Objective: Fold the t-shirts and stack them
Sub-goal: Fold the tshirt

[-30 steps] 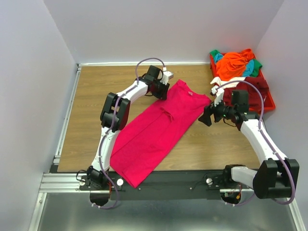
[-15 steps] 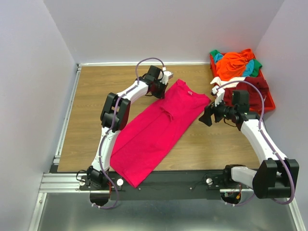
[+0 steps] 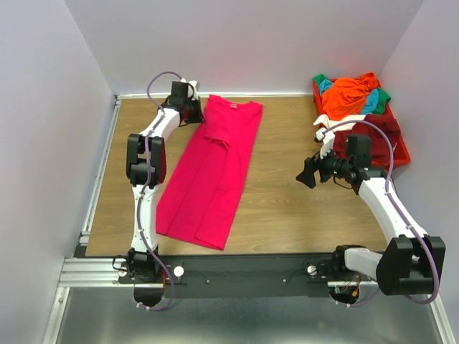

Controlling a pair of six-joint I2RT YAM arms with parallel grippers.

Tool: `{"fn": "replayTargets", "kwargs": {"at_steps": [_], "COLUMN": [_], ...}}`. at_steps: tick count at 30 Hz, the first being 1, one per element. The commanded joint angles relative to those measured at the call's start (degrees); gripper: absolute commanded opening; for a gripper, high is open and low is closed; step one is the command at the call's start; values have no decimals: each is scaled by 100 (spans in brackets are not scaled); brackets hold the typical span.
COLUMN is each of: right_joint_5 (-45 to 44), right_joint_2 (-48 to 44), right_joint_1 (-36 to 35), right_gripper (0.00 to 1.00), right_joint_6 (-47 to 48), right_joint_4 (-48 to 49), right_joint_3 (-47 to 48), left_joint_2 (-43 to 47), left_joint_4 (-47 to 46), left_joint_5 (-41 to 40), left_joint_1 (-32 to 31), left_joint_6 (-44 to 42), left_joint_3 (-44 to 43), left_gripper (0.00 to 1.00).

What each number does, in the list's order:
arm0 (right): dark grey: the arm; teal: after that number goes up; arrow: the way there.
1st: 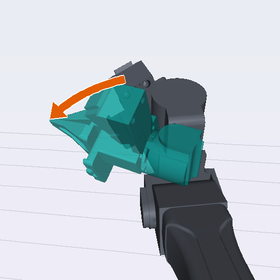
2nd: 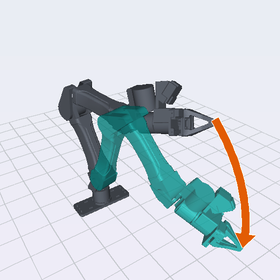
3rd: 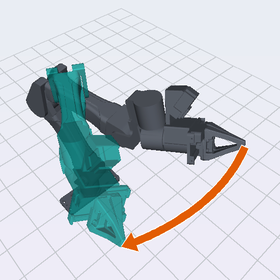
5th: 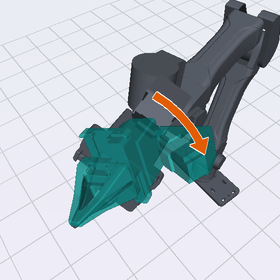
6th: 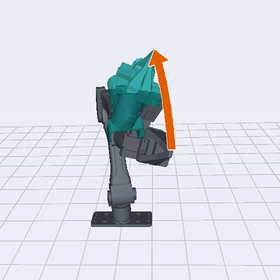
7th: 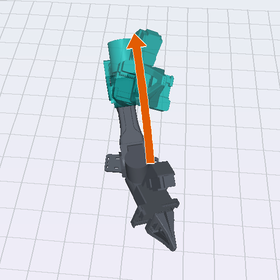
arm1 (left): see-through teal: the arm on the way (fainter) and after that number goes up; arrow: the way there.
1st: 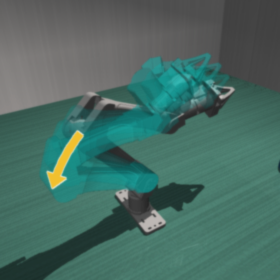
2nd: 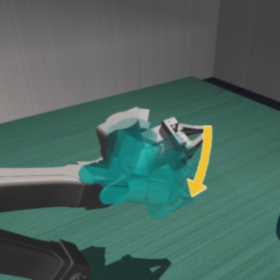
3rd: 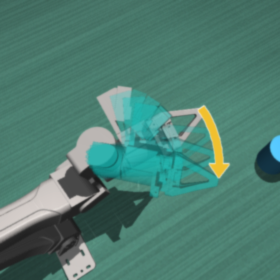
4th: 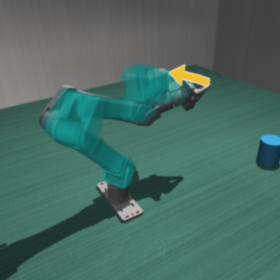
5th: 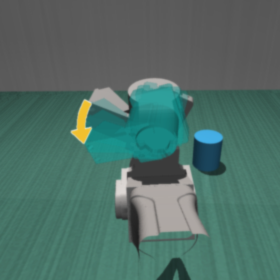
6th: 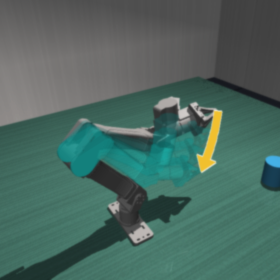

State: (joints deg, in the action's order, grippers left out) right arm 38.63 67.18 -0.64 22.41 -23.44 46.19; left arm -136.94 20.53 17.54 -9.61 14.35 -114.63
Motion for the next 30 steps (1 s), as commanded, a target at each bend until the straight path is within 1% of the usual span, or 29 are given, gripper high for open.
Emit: {"fn": "replayTargets", "kwargs": {"at_steps": [1, 2, 3, 4, 5, 6, 7, 8, 9, 10, 11, 12, 13, 14, 15, 16, 17, 18, 19, 20, 21, 22, 23, 24, 25, 26, 29, 30], "right_joint_5": [197, 345, 477, 609, 715, 951, 1058, 1093, 1190, 1217, 1165, 1103, 929, 849, 622, 515, 244, -20, -249, -425, -775, -796, -796, -900, -849, -822, -726, -673], "right_joint_2": [199, 260, 435, 532, 681, 1005, 1008, 1399, 1586, 1832, 2243, 2499, 2711, 3139, 3326, 3493, 3852, 4029, 4223, 4364, 4626, 4742, 4830, 5049, 5155, 5287, 5665, 5744], "right_joint_1": [38, 47, 38, 38, 38, -5, -6, -110, -190, -304, -583, -734, -875, -1172, -1297, -1524, -1613, -1727, -1807, -1938, -1992, -2070, -2106, -2141, -2159, -2194, -2264, -2273], "right_gripper": [94, 100, 100, 100, 100, 100, 100, 100, 100, 100, 100, 100, 100, 99, 95, 91, 79, 71, 68, 68, 68, 68, 68, 68, 68, 68, 67, 65], "right_joint_6": [-62, -88, -88, -88, -114, -254, -316, -482, -527, -632, -894, -1036, -1177, -1491, -1729, -2001, -2544, -2854, -3100, -3599, -3856, -4154, -4157, -4445, -4517, -4587, -4755, -4790], "right_joint_4": [85, 85, 85, 94, 103, 129, 112, 120, 138, 138, 129, 129, 147, 312, 470, 646, 900, 981, 1017, 1061, 1209, 1393, 1395, 1525, 1570, 1588, 1606, 1606], "right_joint_3": [-49, -32, -14, 21, 73, 231, 232, 476, 600, 784, 1143, 1364, 1540, 1837, 1927, 1998, 2173, 2270, 2402, 2499, 2630, 2675, 2719, 2815, 2877, 2956, 3193, 3238], "left_joint_2": [517, 728, 957, 1220, 1806, 2482, 2488, 3245, 3671, 4075, 4923, 5341, 5728, 6480, 6818, 7465, 7759, 8049, 8322, 8812, 9034, 9445, 9641, 9817, 10132, 10265, 10635, 10662], "left_joint_4": [-383, -471, -672, -787, -910, -1102, -1261, -1454, -1891, -2174, -2455, -2719, -3217, -3449, -3703, -3749, -3750, -3619, -3531, -3434, -3207, -3092, -2986, -2785, -2722, -2643, -2651, -2712], "left_joint_5": [92, 66, 13, -161, -294, -695, -699, -865, -1188, -1322, -1419, -1464, -1403, -1350, -1280, -1044, -955, -911, -962, -1007, -1042, -1190, -1287, -1410, -1603, -1665, -1912, -1912], "left_joint_1": [81, 90, 90, 90, 90, 90, 90, 90, 90, 90, 99, 91, 108, 108, 125, 117, 126, 134, 134, 134, 134, 134, 134, 126, 134, 126, 126, 126], "left_joint_6": [393, 332, 279, 218, 148, 17, -46, -46, -203, -257, -257, -275, -31, 58, 51, -71, -133, -178, -222, -396, -493, -712, -714, -906, -968, -1047, -1118, -1136], "left_joint_3": [-192, 52, 203, 404, 624, 1348, 1355, 2025, 2406, 2828, 3693, 4137, 4620, 5521, 5904, 6230, 6729, 6943, 7137, 7434, 7559, 7813, 7920, 8043, 8157, 8193, 8289, 8307], "left_gripper": [25, 39, 46, 51, 55, 62, 64, 64, 70, 74, 77, 93, 98, 98, 98, 98, 98, 98, 98, 98, 98, 98, 98, 98, 98, 98, 98, 98]}}
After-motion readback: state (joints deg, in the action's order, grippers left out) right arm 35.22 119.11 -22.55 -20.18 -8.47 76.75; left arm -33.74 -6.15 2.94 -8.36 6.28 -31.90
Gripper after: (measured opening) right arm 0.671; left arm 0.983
